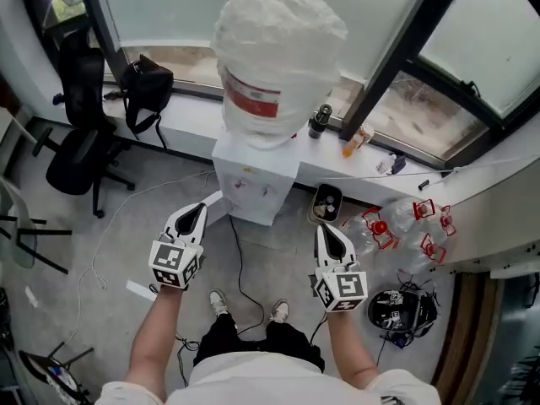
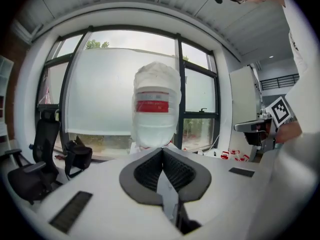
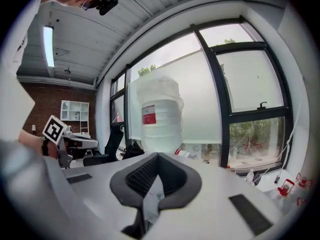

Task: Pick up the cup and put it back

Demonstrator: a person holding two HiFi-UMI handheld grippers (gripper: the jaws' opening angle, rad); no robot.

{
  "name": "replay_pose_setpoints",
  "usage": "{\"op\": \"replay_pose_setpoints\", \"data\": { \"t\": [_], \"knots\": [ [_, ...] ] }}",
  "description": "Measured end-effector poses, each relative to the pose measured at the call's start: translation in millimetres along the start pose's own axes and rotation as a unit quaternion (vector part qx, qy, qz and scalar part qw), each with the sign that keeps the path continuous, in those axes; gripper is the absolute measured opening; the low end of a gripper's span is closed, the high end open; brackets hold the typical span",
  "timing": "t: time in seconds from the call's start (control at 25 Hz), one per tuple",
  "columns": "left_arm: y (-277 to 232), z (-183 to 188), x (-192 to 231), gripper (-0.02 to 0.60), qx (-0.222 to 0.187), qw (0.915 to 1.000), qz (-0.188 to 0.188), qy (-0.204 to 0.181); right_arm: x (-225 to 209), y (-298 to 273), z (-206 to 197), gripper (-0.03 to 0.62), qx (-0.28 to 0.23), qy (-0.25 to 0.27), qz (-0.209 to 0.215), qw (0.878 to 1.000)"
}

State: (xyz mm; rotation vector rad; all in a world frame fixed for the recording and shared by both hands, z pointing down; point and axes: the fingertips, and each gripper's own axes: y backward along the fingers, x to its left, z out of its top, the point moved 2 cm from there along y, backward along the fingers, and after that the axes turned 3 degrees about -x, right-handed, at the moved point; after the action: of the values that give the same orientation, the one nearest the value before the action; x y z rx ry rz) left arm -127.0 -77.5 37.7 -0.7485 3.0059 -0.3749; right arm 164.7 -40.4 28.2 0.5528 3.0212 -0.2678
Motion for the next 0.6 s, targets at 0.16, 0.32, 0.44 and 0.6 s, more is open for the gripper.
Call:
{"op": "replay_pose_setpoints", "data": {
  "t": [0.16,0.32,0.44,0.6],
  "knots": [
    [11.0,57.9,-4.9,0.023,-0.046,0.9983,-0.007,-0.036,-10.2,6.3,37.4,0.02,-0.039,0.001,-0.008,0.999],
    [30.0,104.1,-6.6,0.023,-0.091,0.9945,-0.004,-0.052,-26.9,13.4,63.9,0.02,-0.067,0.004,-0.021,0.997],
    [48.8,133.3,-4.9,0.023,-0.129,0.9901,0.002,-0.057,-42.0,19.1,81.0,0.02,-0.086,0.001,-0.034,0.996],
    [74.8,161.0,-9.3,0.023,-0.167,0.9836,0.006,-0.068,-64.7,30.7,102.5,0.02,-0.108,0.001,-0.053,0.993]
  ]
}}
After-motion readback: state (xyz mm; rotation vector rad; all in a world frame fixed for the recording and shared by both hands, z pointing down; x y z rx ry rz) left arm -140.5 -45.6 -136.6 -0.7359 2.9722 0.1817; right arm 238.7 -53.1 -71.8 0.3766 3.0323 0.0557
